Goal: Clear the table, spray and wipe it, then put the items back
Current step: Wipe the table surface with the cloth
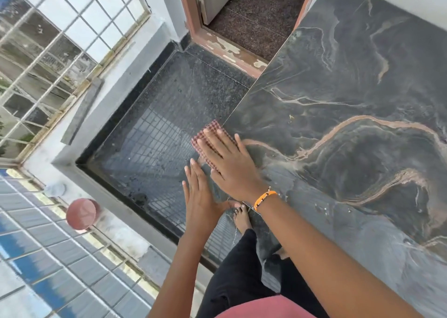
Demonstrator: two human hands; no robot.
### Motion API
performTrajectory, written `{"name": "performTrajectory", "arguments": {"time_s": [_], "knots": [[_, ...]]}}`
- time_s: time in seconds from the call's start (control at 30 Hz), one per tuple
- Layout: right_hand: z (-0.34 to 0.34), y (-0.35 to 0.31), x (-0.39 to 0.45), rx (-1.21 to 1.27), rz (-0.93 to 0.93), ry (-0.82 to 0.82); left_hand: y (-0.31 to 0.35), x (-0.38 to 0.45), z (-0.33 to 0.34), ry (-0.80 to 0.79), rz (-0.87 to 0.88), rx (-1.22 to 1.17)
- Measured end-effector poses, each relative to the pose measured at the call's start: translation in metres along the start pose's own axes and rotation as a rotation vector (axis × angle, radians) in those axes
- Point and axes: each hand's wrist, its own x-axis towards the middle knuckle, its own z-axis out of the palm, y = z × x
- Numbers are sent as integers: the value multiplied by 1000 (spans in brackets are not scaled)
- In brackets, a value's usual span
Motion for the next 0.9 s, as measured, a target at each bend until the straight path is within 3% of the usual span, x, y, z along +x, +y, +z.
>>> {"name": "performTrajectory", "arguments": {"time_s": [0.2,0.47,0.63,0.73,0.9], "knots": [[0,10,-49,-36,-35,-35,8,-19,17,91,-10,-55],[-29,91,-111,-3,416,103,11,-20,19,124,-13,-83],[-15,67,-142,8,634,216,10,-21,16,129,-14,-124],[0,26,-125,7,578,211,1,-23,12,102,3,-161],[14,-28,-48,48,282,99,-23,-21,10,58,88,-138]]}}
